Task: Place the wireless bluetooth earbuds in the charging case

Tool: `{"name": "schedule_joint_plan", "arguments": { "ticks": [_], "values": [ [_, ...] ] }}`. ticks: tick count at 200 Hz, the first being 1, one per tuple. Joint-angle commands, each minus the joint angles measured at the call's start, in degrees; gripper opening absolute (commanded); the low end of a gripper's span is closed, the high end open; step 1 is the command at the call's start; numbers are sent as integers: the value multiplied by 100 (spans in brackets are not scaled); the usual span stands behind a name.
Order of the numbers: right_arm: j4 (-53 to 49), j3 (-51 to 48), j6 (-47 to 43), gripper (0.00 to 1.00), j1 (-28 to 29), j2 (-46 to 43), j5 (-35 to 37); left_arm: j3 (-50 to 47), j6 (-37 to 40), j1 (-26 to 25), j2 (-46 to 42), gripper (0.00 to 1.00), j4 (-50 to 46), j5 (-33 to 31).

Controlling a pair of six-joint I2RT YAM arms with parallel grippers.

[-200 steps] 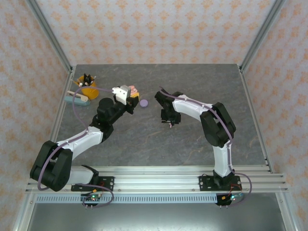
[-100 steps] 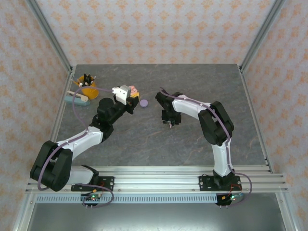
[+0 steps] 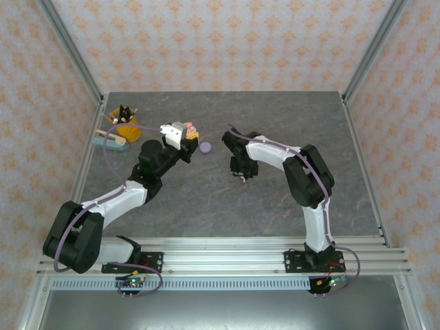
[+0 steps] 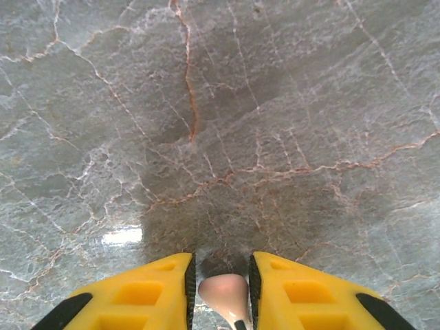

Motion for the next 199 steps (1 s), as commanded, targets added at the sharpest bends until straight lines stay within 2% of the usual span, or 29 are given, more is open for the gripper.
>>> {"name": "schedule_joint_plan", "arguments": {
  "ticks": [1,62,138,165,199],
  "values": [
    [-70,-251,-1,28,-61,12,138,157,23,41,-100,0,78,50],
    [62,-600,-237,28,-63,-155,59,184,49,40,-108,0,35,50],
    [49,-627,-370,24,-64,-143,27,193,38,41,-100,0,23,49],
    [83,-699,-358,28,-63,-219,-38,202,37,41,-90,0,20,54],
    [96,-743,-336,27,-63,-288,-45,202,22,41,-61,0,34,51]
  ]
}}
